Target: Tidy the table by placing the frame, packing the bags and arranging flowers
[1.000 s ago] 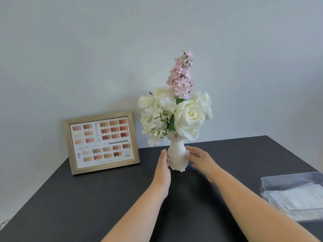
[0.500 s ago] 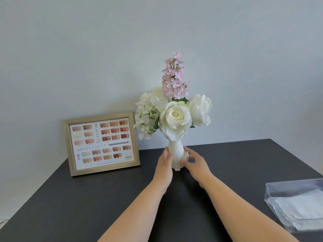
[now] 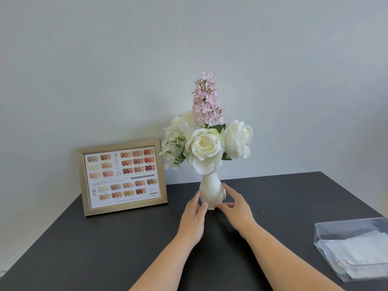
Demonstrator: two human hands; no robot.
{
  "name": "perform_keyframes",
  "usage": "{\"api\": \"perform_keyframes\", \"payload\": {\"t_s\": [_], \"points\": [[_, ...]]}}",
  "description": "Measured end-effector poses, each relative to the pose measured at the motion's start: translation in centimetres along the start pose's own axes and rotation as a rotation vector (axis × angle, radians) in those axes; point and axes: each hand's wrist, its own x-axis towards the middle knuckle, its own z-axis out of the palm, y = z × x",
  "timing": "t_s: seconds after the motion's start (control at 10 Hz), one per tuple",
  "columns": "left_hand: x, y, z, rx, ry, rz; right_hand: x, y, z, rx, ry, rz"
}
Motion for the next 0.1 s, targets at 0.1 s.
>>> {"api": "perform_keyframes", "payload": {"t_s": [0.1], "points": [[-1.02, -0.56, -0.63, 0.044, 0.013, 0.004, -0.97, -0.41, -0.51, 0.01, 0.118, -0.001]]}}
